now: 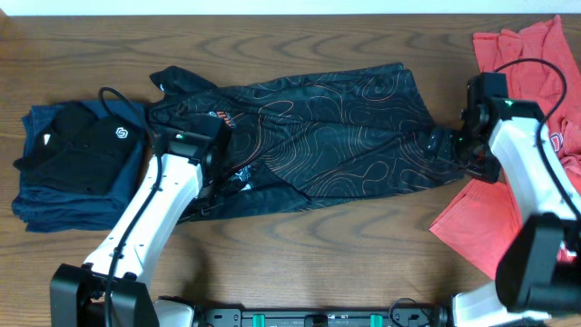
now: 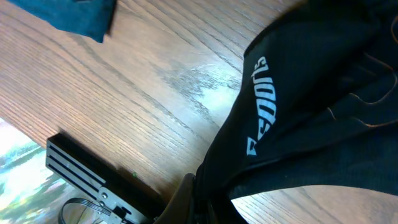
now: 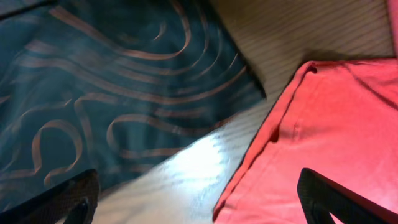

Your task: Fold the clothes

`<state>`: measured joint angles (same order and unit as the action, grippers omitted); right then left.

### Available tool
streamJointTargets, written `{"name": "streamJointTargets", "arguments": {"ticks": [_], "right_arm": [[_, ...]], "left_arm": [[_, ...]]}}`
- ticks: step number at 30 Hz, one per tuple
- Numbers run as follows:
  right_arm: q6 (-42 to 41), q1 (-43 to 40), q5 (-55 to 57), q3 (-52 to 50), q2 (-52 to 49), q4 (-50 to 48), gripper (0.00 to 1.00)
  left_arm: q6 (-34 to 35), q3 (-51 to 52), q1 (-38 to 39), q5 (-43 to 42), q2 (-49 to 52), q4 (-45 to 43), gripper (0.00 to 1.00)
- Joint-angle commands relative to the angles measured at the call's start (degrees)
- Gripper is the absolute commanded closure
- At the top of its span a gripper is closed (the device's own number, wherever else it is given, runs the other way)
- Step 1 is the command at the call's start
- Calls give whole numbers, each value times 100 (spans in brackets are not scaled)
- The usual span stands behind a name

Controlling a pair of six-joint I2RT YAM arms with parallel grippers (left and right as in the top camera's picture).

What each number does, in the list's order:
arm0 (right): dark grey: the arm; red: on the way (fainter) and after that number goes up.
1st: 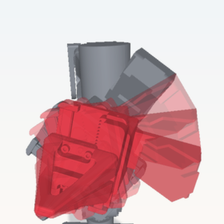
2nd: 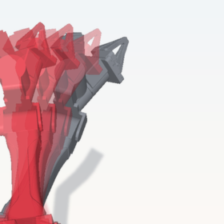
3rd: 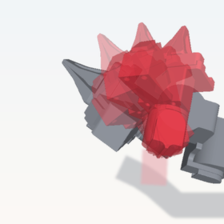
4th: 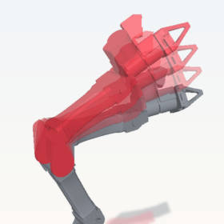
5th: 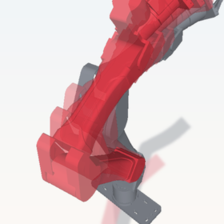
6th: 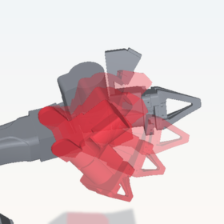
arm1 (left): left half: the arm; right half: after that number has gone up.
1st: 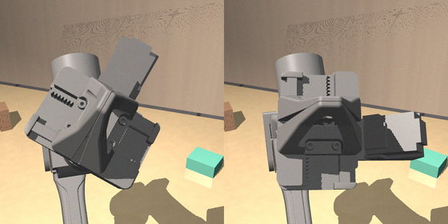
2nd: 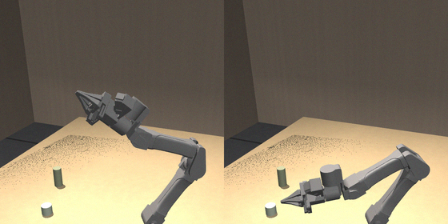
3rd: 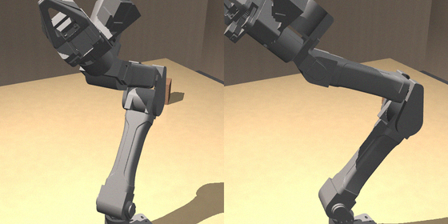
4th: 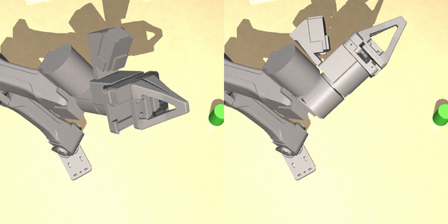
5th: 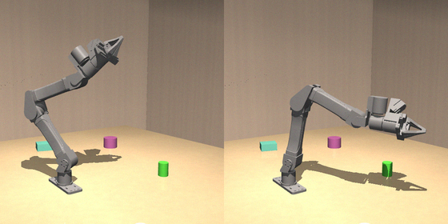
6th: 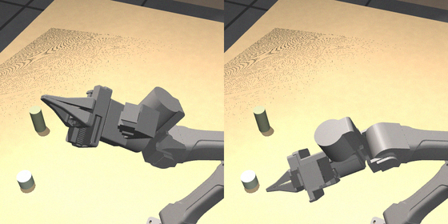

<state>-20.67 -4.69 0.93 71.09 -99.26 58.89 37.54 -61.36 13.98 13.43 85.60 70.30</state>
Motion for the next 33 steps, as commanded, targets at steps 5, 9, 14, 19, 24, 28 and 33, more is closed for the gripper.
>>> {"name": "streamJointTargets", "arguments": {"ticks": [5,9,14,19,24,28,33], "right_arm": [[-466,-157,7,2,-743,-151,1],[-553,-168,39,0,-944,-164,1],[-592,-179,33,-31,-1051,-286,2],[-588,-177,39,-221,-1054,-525,8],[-658,-179,33,-579,-1054,-844,14],[-678,-179,35,-822,-1054,-1056,18],[-675,-192,39,-977,-1054,-1224,41]], "left_arm": [[90,72,-52,186,-52,37,94],[92,72,-52,186,-52,28,94],[90,72,-52,186,-52,26,94],[90,72,-52,186,-52,26,94],[90,72,-52,186,-52,39,94],[90,72,-52,186,-52,39,94],[90,72,-52,186,-52,39,94]]}}
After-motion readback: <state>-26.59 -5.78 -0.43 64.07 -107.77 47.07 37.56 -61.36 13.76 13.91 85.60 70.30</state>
